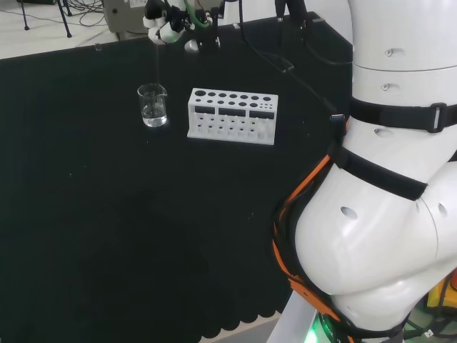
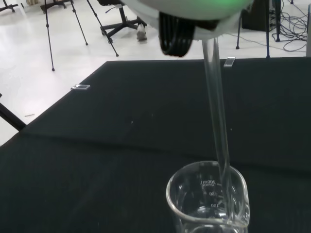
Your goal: Stir in the beaker to the left of the white test tube rack with the glass rod.
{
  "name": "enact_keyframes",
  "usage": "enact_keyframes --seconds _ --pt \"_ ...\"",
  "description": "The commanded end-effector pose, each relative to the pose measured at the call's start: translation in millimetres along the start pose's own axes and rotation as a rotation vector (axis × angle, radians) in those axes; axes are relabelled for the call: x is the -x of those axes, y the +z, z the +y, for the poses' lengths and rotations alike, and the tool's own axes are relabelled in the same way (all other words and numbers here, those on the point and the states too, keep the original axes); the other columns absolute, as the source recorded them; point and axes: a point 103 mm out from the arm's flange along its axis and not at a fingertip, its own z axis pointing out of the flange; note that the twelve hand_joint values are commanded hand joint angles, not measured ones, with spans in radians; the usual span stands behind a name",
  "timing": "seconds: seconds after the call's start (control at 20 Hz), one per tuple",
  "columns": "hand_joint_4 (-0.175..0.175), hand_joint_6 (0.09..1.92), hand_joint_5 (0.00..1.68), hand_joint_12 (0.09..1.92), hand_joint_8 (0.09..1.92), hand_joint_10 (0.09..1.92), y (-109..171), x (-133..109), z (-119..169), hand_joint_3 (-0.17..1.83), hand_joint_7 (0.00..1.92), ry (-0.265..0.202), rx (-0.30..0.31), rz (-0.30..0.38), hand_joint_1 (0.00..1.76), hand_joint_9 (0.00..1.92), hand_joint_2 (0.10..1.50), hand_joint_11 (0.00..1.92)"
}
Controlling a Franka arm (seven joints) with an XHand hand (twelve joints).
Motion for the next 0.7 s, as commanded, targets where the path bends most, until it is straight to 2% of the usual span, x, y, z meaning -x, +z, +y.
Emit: enact_keyframes --seconds 0.05,0.45,0.7 --pt "-0.175 0.67 1.1 0.96 1.07 0.71 4.6 -2.8 -5.6 0.61 1.2 0.002 -0.024 -0.001 1.3 1.65 0.74 1.22" --pt "-0.175 0.67 1.1 0.96 1.07 0.72 17.2 -27.5 -2.8 0.61 1.2 -0.024 -0.041 0.012 1.3 1.65 0.75 1.22" --pt "-0.175 0.67 1.1 0.96 1.07 0.72 31.6 -23.1 12.3 0.61 1.2 -0.027 -0.053 0.018 1.3 1.65 0.75 1.22"
